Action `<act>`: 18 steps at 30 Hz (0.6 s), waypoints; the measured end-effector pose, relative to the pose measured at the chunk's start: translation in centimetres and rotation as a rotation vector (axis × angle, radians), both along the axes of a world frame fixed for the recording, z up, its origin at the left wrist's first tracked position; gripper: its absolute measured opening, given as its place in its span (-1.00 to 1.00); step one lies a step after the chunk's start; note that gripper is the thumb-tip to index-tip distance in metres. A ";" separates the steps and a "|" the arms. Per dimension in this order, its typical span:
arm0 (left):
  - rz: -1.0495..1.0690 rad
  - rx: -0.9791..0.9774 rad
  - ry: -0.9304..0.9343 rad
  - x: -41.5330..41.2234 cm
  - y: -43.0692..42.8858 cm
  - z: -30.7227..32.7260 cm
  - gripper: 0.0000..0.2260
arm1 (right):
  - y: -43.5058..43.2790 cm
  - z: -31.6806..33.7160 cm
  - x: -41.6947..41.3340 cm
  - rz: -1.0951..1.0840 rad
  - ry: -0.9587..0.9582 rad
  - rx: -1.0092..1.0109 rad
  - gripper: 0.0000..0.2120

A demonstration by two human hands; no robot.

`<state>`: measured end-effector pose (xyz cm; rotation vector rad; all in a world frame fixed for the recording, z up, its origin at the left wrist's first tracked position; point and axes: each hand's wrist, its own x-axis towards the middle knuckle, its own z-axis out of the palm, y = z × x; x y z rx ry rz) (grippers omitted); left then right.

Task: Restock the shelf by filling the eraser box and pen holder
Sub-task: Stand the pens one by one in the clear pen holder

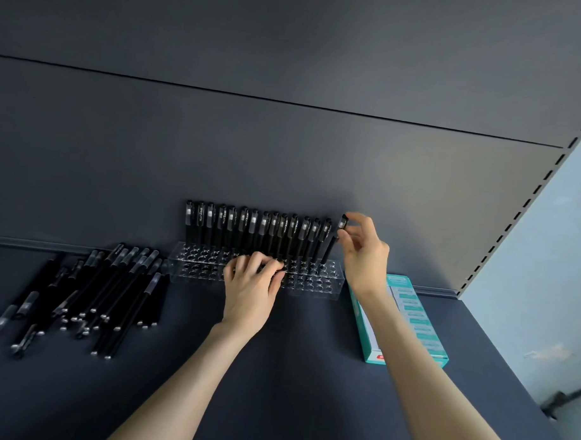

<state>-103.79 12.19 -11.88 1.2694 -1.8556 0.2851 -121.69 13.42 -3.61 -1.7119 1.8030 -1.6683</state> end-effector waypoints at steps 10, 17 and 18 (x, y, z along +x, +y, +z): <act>-0.032 0.103 -0.017 0.2 0.8 0.5 -0.79 | 0.3 -0.2 0.1 0.001 0.094 0.081 -0.76; -0.095 0.247 0.019 1.1 1.8 2.4 -0.73 | 1.7 0.0 0.8 -0.020 0.093 -0.016 -0.72; -0.089 0.248 0.043 1.4 2.1 2.7 -0.72 | 2.0 -0.1 1.1 -0.015 0.072 -0.039 -0.75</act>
